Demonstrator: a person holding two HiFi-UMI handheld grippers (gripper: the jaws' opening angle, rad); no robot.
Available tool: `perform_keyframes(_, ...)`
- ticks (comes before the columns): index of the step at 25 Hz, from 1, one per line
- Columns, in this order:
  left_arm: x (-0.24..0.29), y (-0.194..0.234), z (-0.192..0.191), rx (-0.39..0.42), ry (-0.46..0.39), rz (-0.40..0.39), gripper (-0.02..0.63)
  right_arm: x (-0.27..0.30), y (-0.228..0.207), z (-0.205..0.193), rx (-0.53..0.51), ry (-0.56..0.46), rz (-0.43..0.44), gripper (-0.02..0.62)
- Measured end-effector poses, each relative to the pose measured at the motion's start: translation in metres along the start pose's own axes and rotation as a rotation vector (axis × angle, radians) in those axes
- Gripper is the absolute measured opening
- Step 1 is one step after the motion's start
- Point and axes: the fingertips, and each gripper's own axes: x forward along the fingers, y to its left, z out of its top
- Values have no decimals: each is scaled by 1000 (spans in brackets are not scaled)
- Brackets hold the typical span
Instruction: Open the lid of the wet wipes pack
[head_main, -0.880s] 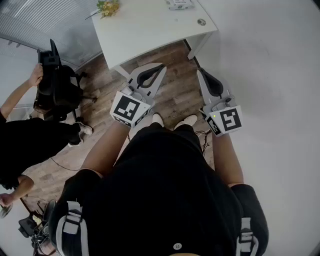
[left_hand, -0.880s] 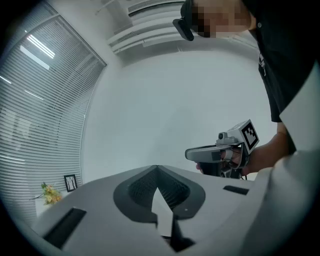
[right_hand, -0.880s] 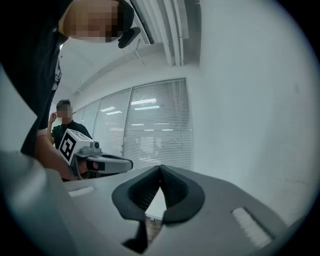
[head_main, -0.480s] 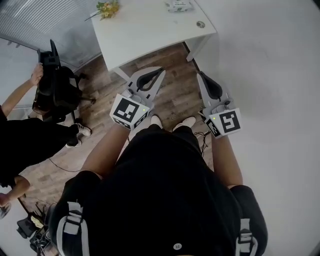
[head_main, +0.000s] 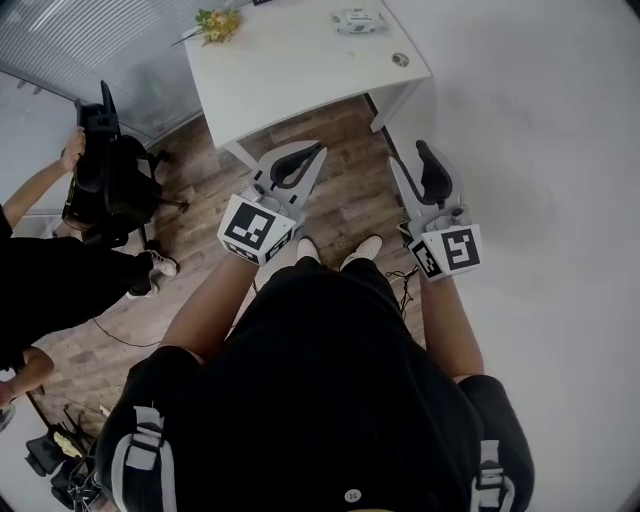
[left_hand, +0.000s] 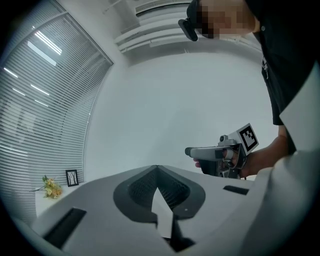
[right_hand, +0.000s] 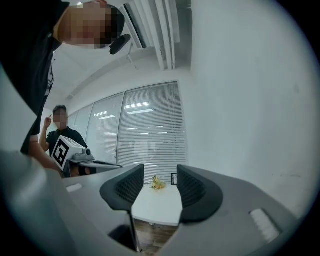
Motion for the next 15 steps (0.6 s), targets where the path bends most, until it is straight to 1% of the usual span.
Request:
perform_keyframes(6, 16, -7, 3, -5, -6, 27, 0, -1, -18, -4, -13, 30, 37, 233)
perform_keyframes(8, 23, -9, 3, -6, -3, 31, 0, 2, -25, -6, -9, 41, 49, 250)
perform_keyframes(15, 52, -17, 4, -3, 2, 60, 0, 2, -56, -8, -23, 55, 79, 264)
